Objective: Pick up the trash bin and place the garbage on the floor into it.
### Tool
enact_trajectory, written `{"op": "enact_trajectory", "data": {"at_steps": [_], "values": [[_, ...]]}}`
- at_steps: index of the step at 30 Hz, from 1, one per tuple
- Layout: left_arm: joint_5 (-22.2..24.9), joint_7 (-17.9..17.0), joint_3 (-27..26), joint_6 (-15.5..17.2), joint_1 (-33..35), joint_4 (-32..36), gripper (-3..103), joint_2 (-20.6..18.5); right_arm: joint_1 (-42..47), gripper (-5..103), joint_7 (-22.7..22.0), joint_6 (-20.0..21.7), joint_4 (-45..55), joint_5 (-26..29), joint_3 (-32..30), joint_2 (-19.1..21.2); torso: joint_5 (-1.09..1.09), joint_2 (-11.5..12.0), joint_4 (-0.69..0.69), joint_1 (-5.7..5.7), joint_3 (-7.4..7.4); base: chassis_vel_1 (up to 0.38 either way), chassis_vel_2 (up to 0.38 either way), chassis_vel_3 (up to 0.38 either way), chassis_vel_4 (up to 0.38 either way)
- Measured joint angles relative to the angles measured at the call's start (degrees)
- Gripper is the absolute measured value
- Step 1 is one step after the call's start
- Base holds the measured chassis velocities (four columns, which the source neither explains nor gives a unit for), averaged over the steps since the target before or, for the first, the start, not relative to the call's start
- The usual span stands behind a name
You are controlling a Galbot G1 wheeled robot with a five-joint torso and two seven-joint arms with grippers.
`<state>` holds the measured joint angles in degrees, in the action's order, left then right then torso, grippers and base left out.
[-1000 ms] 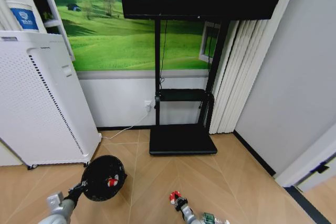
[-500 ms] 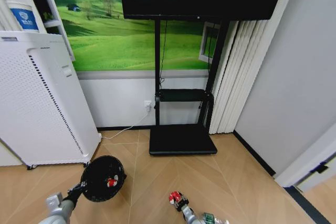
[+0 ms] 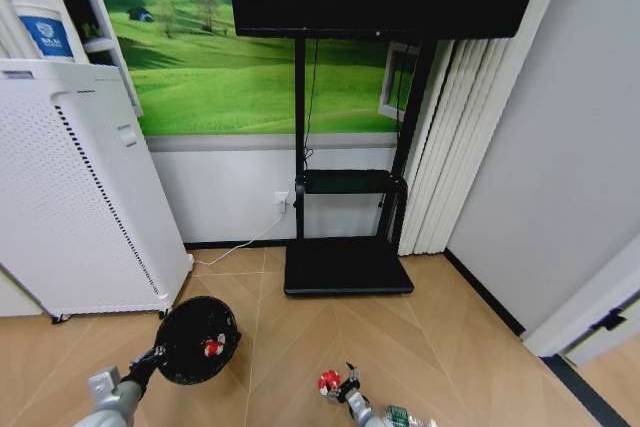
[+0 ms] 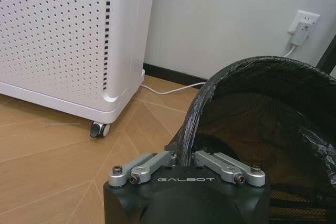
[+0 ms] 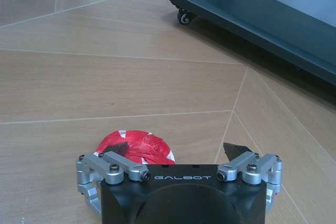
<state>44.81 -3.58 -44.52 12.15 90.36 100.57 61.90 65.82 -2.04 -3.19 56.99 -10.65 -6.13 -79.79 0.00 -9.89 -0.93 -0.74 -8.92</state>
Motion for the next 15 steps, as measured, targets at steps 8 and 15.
{"op": "enact_trajectory", "data": {"at_steps": [8, 15], "values": [[-0.1, 0.0, 0.1, 0.0, -0.2, -0.3, 2, 0.1, 0.0, 100, 0.3, -0.1, -0.5, -0.6, 0.3, 0.0, 0.00, 0.0, 0.00, 0.00, 0.00, 0.000, 0.000, 0.000, 0.000], [-0.3, -0.3, 0.4, -0.5, -0.8, -1.4, 2, 0.6, 0.3, 100, 1.6, -1.4, -3.4, -3.5, 2.4, 0.4, 0.00, 0.0, 0.00, 0.01, 0.03, 0.000, 0.000, 0.000, 0.000]]}}
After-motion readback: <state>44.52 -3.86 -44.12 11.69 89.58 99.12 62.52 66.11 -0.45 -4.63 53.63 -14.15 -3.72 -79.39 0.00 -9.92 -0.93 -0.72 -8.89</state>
